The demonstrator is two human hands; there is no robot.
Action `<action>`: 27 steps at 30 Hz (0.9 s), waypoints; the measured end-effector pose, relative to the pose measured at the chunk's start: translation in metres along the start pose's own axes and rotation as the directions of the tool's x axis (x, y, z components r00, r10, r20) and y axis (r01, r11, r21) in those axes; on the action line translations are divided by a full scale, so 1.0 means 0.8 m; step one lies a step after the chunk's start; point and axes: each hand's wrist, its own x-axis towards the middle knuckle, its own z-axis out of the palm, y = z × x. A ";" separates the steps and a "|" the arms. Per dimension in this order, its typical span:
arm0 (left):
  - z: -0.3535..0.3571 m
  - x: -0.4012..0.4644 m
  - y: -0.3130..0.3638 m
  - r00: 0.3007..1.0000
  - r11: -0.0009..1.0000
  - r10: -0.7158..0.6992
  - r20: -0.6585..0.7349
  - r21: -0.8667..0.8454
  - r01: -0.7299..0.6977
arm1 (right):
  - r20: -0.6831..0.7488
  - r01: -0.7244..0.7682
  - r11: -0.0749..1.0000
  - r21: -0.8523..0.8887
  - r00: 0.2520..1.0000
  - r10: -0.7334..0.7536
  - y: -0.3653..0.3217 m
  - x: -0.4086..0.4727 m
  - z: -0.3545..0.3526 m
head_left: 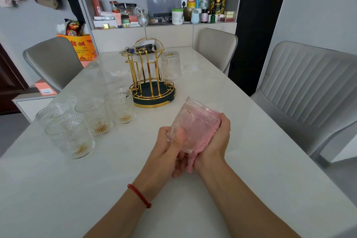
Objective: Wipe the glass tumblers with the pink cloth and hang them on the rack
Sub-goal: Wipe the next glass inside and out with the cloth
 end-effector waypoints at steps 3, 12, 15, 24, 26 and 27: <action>-0.010 0.005 0.005 0.998 0.998 -0.060 -0.008 0.035 0.061 | 0.062 -0.029 1.000 0.005 0.998 0.028 0.002 0.001 0.002; -0.001 0.006 0.006 0.986 0.984 -0.148 -0.072 0.085 0.154 | 0.044 -0.025 0.994 0.106 0.999 0.020 0.008 0.007 -0.005; 0.002 -0.002 -0.004 0.991 0.981 0.081 -0.102 0.182 -0.062 | 0.060 -0.003 0.996 0.090 0.998 -0.003 0.012 0.011 -0.008; -0.022 0.007 0.012 0.989 0.965 -0.150 -0.020 0.215 0.150 | 0.041 -0.045 0.997 0.061 0.998 0.043 0.008 0.016 -0.011; -0.016 0.004 0.006 0.991 0.970 -0.114 -0.065 0.210 0.125 | 0.051 -0.040 0.997 0.063 0.998 0.037 0.009 0.015 -0.009; -0.013 0.001 0.002 0.992 0.974 -0.068 -0.109 0.209 0.090 | 0.064 -0.030 0.997 0.069 0.998 0.026 0.009 0.014 -0.010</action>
